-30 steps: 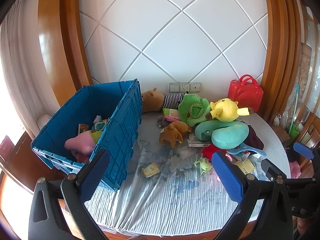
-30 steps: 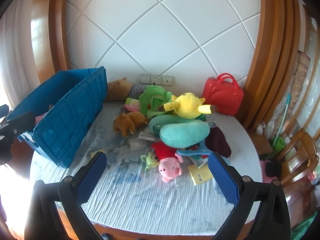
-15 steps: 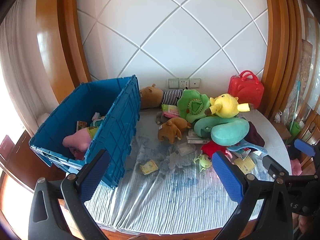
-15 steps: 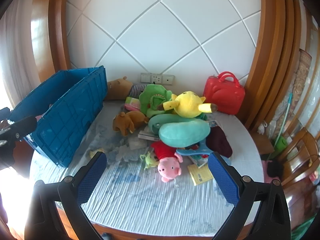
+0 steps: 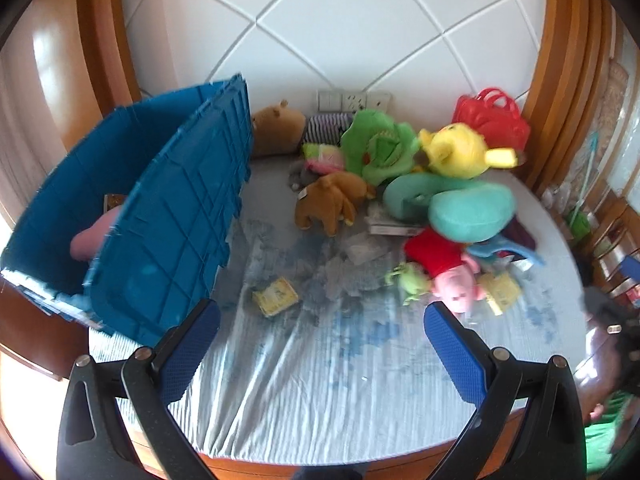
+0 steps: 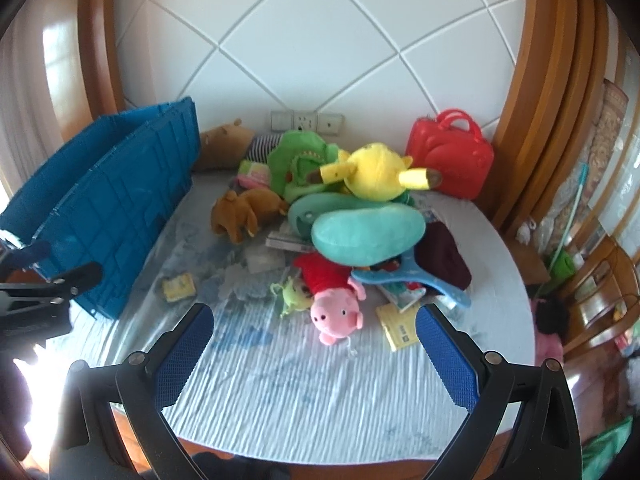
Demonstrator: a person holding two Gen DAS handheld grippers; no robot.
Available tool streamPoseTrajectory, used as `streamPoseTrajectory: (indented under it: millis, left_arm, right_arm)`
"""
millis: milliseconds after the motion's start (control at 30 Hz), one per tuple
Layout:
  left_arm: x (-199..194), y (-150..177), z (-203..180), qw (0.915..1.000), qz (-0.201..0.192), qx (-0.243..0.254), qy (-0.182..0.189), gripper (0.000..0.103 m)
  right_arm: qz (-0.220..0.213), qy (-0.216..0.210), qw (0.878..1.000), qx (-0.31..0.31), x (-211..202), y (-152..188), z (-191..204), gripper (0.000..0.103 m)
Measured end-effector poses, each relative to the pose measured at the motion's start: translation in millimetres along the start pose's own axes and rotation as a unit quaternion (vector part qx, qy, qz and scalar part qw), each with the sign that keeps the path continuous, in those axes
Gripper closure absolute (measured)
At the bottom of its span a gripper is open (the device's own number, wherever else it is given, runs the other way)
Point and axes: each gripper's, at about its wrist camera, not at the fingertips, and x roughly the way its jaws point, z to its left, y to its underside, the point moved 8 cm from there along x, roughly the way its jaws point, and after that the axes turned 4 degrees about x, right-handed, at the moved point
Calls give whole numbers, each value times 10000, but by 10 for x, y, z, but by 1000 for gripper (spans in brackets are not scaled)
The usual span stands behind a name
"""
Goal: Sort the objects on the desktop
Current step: 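Grasp the yellow snack packet with the left gripper while the right gripper approaches the yellow card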
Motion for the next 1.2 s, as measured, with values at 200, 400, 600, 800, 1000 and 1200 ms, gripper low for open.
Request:
streamPoseTrajectory:
  millis: [200, 400, 600, 800, 1000, 1200]
  left_arm:
    - [841, 146, 204, 9997, 219, 70, -2, 0]
    - [1665, 438, 417, 9996, 268, 12, 49, 0]
    - [2410, 693, 486, 9981, 548, 266, 5, 0]
    - [3071, 761, 594, 9964, 810, 141, -202, 0]
    - [3335, 841, 675, 9935, 1069, -14, -390, 0]
    - [3301, 874, 590, 9945, 999, 55, -304, 26]
  right_arm:
    - [337, 138, 9993, -17, 446, 16, 38, 1]
    - [737, 288, 9968, 55, 904, 167, 37, 1]
    - [1245, 287, 9917, 160, 1339, 423, 28, 1]
    - [1640, 184, 9862, 91, 1707, 636, 4, 1]
    - [1834, 96, 9830, -36, 1923, 672, -55, 1]
    - [1932, 52, 9811, -112, 2035, 680, -102, 1]
